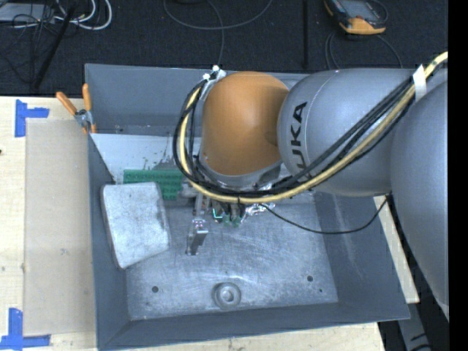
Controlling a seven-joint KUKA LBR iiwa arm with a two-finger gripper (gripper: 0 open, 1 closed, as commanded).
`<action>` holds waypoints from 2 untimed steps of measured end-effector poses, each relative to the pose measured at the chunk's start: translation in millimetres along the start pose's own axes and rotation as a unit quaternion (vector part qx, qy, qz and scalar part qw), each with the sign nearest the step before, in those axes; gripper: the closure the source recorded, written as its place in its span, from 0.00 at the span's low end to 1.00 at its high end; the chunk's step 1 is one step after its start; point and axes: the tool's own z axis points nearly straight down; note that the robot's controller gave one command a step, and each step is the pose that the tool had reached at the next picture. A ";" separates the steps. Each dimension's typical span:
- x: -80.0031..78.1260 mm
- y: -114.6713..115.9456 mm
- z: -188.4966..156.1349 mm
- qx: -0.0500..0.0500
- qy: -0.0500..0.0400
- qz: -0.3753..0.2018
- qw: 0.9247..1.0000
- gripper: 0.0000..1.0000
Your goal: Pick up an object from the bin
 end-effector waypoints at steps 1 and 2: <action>11.5 -24.7 57.0 0.000 -0.001 -0.134 0.991 0.00; 48.1 -133.5 121.2 0.000 -0.007 -0.186 0.983 0.00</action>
Offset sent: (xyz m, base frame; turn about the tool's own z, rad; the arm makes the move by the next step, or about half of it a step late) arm -0.0106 -0.0243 -0.0543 -0.2687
